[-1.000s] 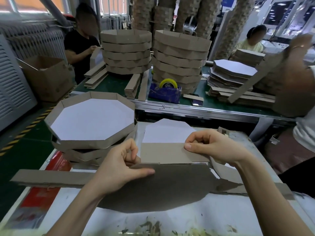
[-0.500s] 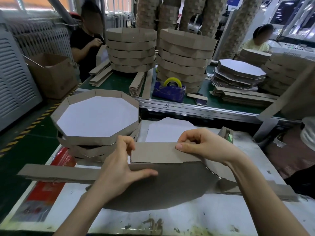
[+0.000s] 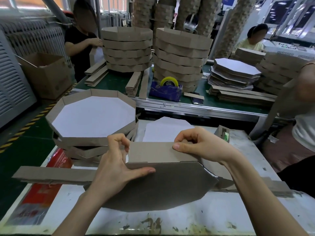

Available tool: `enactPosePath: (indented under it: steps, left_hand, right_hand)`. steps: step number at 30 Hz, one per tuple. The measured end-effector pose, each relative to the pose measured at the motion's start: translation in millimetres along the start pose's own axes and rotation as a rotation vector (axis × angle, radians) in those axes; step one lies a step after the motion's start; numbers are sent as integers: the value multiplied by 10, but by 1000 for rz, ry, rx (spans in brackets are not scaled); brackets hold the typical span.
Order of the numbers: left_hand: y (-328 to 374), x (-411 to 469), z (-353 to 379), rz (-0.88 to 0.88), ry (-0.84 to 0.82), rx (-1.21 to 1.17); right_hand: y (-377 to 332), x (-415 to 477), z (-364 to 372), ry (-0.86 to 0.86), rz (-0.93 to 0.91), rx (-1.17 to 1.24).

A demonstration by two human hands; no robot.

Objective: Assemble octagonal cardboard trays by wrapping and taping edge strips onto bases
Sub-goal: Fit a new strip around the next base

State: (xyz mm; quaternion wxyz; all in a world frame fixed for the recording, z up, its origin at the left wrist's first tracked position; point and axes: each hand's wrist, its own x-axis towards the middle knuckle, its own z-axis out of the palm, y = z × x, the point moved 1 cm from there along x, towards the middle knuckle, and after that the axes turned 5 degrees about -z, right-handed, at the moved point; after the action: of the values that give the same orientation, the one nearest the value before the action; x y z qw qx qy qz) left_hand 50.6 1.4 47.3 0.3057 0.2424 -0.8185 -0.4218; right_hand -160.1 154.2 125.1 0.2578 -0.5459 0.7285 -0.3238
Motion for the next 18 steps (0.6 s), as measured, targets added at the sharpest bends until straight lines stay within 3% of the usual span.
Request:
enactPosePath:
  steps: [2,7,15,18]
  left_hand:
    - [36,2,-10,25,-11,62]
    - [329,26,-2,393,12,381]
    - [525,92,125,400,-162,419]
    - [558,195,137,431,-209,473]
  right_hand:
    - [10,-2,4,0,5,-12]
    - [21,19,-6,24,23,28]
    - [50,5,-54,-22,-4,1]
    - [174,98,-225,120,68,68]
